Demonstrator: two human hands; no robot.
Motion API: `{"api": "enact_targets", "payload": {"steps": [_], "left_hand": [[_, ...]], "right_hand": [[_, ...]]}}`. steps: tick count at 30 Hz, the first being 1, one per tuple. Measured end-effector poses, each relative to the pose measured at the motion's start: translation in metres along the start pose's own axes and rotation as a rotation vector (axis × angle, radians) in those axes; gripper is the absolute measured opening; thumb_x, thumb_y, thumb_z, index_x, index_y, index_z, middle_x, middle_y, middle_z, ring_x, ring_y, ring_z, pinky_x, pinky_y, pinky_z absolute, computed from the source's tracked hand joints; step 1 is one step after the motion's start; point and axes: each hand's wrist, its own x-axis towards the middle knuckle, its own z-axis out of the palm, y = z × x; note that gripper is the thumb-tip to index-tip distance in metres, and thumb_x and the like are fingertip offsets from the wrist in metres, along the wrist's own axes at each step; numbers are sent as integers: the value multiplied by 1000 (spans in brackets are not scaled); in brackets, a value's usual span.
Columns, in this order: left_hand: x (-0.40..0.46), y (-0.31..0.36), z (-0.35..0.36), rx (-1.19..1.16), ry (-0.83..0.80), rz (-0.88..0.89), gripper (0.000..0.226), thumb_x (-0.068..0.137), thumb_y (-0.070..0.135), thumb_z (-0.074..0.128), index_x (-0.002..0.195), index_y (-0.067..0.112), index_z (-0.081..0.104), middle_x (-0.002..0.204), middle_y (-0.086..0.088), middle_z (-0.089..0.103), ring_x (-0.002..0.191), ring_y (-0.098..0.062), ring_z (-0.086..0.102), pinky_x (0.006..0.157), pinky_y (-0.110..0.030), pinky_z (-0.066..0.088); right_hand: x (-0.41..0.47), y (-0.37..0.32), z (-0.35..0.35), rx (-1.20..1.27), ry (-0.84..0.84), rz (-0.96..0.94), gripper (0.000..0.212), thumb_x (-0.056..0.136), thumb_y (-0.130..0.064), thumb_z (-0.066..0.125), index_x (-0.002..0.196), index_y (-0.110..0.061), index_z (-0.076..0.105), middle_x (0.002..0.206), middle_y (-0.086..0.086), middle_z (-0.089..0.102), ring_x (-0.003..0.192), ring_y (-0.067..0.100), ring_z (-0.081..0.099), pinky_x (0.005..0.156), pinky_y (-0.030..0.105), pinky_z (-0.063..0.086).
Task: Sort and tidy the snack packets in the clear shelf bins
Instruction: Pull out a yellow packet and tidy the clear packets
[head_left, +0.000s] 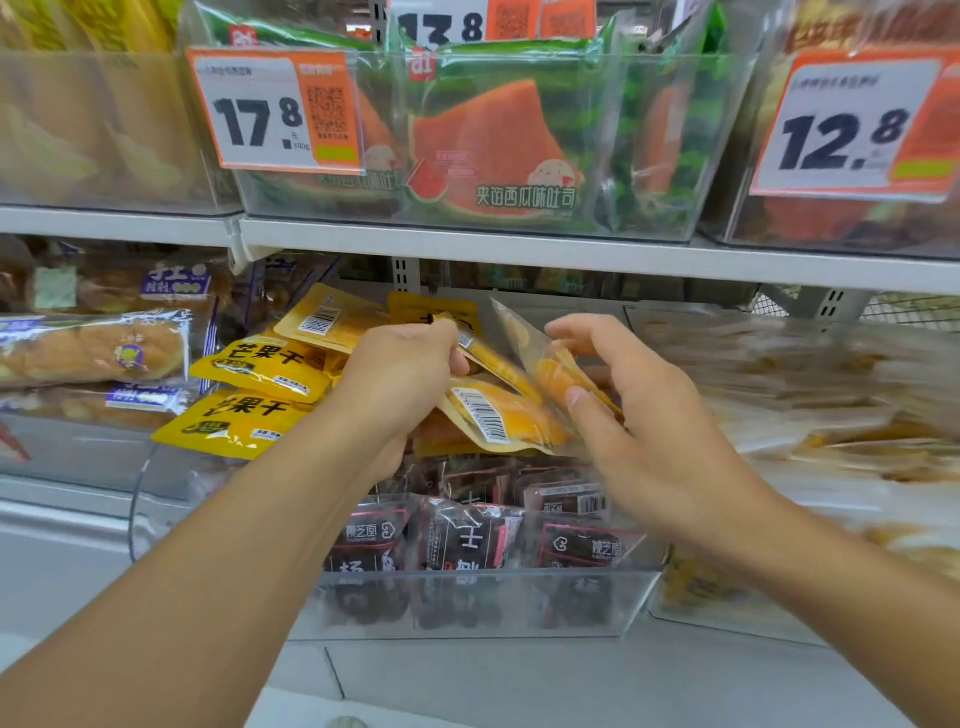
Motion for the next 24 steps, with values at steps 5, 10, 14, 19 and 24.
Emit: {"api": "enact_targets", "payload": {"steps": [5,10,14,19,24], "left_hand": [[-1,0,4,-33,5,-34,28,91,28,51,68,16,64,96,-18,74,89,-34,72,75,-43,59],[4,6,0,-13,-54,-18,29,93,29,52,74,13,66,101,-16,72,87,-32,73,52,-30,54],[0,8,3,-35,-53,-1,29,95,28,50,73,13,63,108,-8,70,93,-30,70,46,-23,50],[0,3,4,-47,-49,-17,27,95,28,51,78,11,64,96,-15,73,84,-30,73,49,-26,50],[0,3,4,-47,-41,-71,15,89,25,58,89,10,63,89,-15,72,79,-33,73,63,-35,52]], "right_hand": [[-1,-1,0,-34,-75,-14,54,100,-1,45,141,-36,50,137,-12,50,122,1,47,94,-1,31],[1,1,-1,-55,-90,10,51,102,-4,44,147,-28,47,142,-13,47,126,-3,40,90,-10,20],[8,1,-3,-75,-93,53,53,102,-5,43,149,-28,43,144,-12,46,128,-1,40,85,-11,20],[18,-6,-4,-85,-26,81,54,101,-4,41,150,-28,42,148,-10,45,138,4,36,91,-6,16],[5,-10,-12,172,100,176,50,101,-9,44,146,-30,47,144,-9,53,98,-3,56,99,25,43]]}}
